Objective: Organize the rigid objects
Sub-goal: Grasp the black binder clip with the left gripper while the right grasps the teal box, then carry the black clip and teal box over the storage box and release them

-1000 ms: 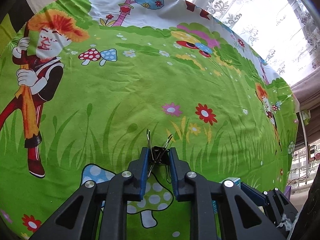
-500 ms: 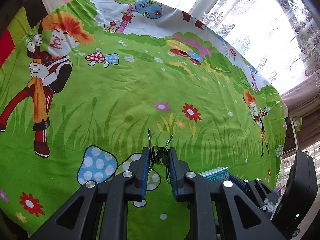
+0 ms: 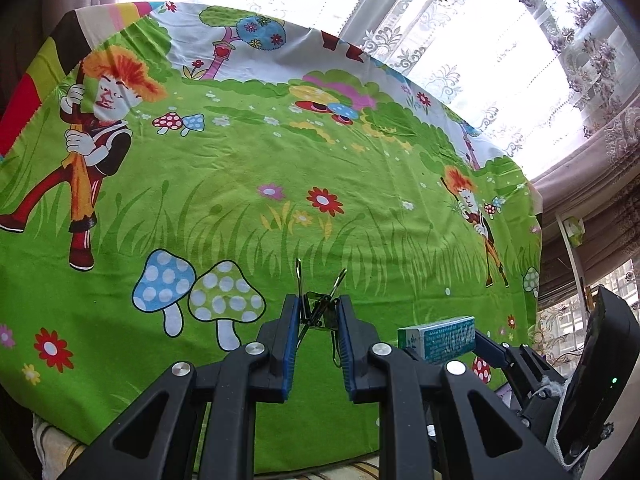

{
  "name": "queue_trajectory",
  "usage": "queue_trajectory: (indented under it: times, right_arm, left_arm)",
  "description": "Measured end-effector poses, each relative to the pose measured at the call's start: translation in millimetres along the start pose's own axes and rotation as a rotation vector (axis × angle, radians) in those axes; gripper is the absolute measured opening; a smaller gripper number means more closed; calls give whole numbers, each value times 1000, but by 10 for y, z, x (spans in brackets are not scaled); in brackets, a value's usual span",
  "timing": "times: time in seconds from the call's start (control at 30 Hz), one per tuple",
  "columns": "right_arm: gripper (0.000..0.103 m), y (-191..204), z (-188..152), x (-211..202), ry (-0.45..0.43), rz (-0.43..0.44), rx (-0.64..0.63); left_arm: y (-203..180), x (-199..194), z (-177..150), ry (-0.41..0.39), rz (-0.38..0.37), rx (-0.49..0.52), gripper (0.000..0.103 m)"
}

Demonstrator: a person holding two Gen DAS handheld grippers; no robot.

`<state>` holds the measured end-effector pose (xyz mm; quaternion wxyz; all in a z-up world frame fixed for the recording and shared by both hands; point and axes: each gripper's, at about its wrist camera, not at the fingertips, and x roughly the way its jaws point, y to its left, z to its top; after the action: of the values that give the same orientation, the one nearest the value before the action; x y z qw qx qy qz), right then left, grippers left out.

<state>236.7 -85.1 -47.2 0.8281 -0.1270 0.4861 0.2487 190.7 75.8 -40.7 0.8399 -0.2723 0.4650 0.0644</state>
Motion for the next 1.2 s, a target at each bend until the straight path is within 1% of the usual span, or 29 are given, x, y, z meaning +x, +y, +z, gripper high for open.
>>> queue_trajectory:
  times: [0.37, 0.57, 0.73, 1.03, 1.2]
  right_arm:
    - [76, -375, -357, -486, -61, -40, 83]
    - [76, -587, -571, -735, -84, -62, 119]
    - [76, -812, -806, -956, -98, -93, 148]
    - [76, -1454, -1375, -1325, -91, -179, 261]
    - [76, -1765, -1661, -1486, -87, -218, 329]
  left_arm:
    - [-517, -230, -339, -14, -31, 105, 20]
    - [-856, -354, -557, -27, -40, 184, 20]
    - [-1158, -394, -775, -15, -56, 262, 20]
    - [-1826, -334, -1226, 43, -101, 430, 20]
    - [-2216, -223, -1534, 104, -134, 527, 20]
